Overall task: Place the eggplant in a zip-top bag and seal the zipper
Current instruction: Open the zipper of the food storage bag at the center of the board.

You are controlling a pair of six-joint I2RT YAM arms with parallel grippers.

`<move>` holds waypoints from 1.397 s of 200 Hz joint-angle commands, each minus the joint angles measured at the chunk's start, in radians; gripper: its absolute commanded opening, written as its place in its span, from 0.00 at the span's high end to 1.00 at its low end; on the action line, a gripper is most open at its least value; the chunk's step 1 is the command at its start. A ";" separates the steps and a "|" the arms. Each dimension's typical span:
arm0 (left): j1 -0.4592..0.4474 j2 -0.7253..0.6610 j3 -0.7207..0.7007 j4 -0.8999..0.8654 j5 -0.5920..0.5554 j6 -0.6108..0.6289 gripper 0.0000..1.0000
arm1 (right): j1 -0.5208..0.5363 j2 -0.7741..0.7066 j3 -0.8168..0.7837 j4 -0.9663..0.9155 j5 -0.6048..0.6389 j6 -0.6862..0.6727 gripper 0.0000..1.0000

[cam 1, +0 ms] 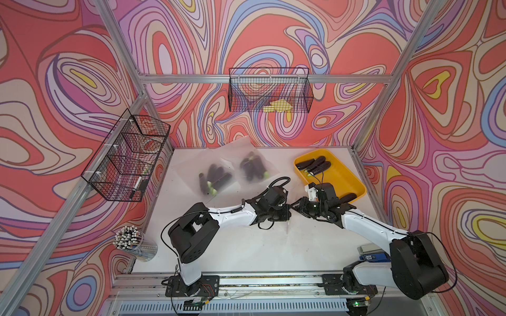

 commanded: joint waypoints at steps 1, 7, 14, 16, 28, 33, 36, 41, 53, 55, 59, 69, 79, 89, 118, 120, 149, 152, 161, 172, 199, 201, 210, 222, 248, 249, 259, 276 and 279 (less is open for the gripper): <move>0.005 -0.011 -0.009 0.038 0.014 -0.026 1.00 | 0.003 -0.018 -0.023 0.013 0.055 0.014 0.73; 0.004 -0.010 -0.009 0.043 0.015 -0.028 1.00 | 0.003 -0.014 -0.024 0.011 0.058 0.012 0.75; 0.004 -0.008 -0.009 0.044 0.017 -0.028 1.00 | 0.002 -0.010 -0.027 0.013 0.058 0.014 0.77; 0.004 -0.007 -0.008 0.044 0.017 -0.028 1.00 | 0.002 -0.009 -0.028 0.015 0.058 0.016 0.77; 0.004 -0.004 -0.007 0.045 0.020 -0.028 1.00 | 0.003 -0.017 -0.040 0.018 0.073 0.023 0.79; 0.005 -0.003 -0.007 0.044 0.019 -0.029 1.00 | 0.003 -0.022 -0.045 0.019 0.080 0.023 0.79; 0.004 -0.003 -0.008 0.046 0.019 -0.029 1.00 | 0.003 -0.025 -0.047 0.019 0.083 0.022 0.80; 0.005 -0.003 -0.010 0.049 0.021 -0.031 1.00 | 0.003 -0.026 -0.049 0.017 0.085 0.020 0.80; 0.004 0.000 -0.008 0.053 0.025 -0.032 1.00 | 0.003 -0.022 -0.049 0.014 0.083 0.013 0.81; 0.004 0.000 -0.008 0.054 0.027 -0.032 1.00 | 0.002 -0.020 -0.050 0.015 0.083 0.013 0.81; 0.005 0.001 -0.009 0.055 0.030 -0.034 1.00 | 0.003 -0.019 -0.051 0.016 0.082 0.011 0.81; 0.004 0.001 -0.007 0.057 0.031 -0.035 1.00 | 0.003 -0.014 -0.053 0.023 0.080 0.012 0.81; 0.004 0.001 -0.006 0.058 0.030 -0.034 1.00 | 0.002 -0.014 -0.055 0.036 0.077 0.018 0.81; 0.005 0.001 -0.007 0.054 0.028 -0.035 1.00 | 0.003 -0.018 -0.054 0.045 0.073 0.022 0.80; 0.004 0.007 -0.007 0.046 0.025 -0.036 1.00 | 0.003 -0.083 -0.033 -0.003 0.092 0.010 0.75; 0.004 0.007 -0.007 0.046 0.024 -0.036 1.00 | 0.003 -0.089 -0.031 -0.006 0.094 0.007 0.75; 0.005 0.015 -0.002 0.051 0.030 -0.038 1.00 | 0.001 -0.110 -0.023 -0.015 0.102 0.002 0.72; 0.004 0.015 -0.003 0.053 0.031 -0.040 1.00 | 0.001 -0.104 -0.024 -0.009 0.099 0.003 0.72; 0.005 0.015 -0.003 0.056 0.033 -0.040 1.00 | 0.001 -0.079 -0.027 0.007 0.094 0.006 0.72; 0.004 0.011 -0.008 0.059 0.032 -0.042 1.00 | 0.002 -0.048 -0.030 0.033 0.089 0.007 0.73; 0.004 0.001 -0.022 0.071 0.028 -0.046 1.00 | 0.000 0.000 -0.039 0.087 0.084 0.016 0.78; 0.005 0.001 -0.022 0.071 0.027 -0.046 1.00 | 0.001 0.001 -0.040 0.089 0.083 0.016 0.78; 0.005 0.002 -0.022 0.073 0.029 -0.046 1.00 | 0.002 0.006 -0.042 0.094 0.086 0.018 0.78; 0.004 0.004 -0.022 0.078 0.036 -0.048 1.00 | 0.002 0.009 -0.045 0.098 0.090 0.017 0.79; 0.005 0.004 -0.022 0.081 0.042 -0.046 1.00 | 0.001 0.009 -0.056 0.106 0.094 0.024 0.79; 0.005 0.004 -0.022 0.081 0.042 -0.046 1.00 | 0.001 0.009 -0.056 0.106 0.094 0.023 0.79; 0.005 0.004 -0.022 0.081 0.043 -0.046 1.00 | 0.001 0.011 -0.058 0.104 0.094 0.024 0.80; 0.004 0.004 -0.023 0.085 0.048 -0.045 1.00 | 0.001 0.022 -0.060 0.105 0.089 0.024 0.81; 0.005 0.004 -0.023 0.085 0.047 -0.045 1.00 | 0.002 0.023 -0.061 0.106 0.088 0.025 0.82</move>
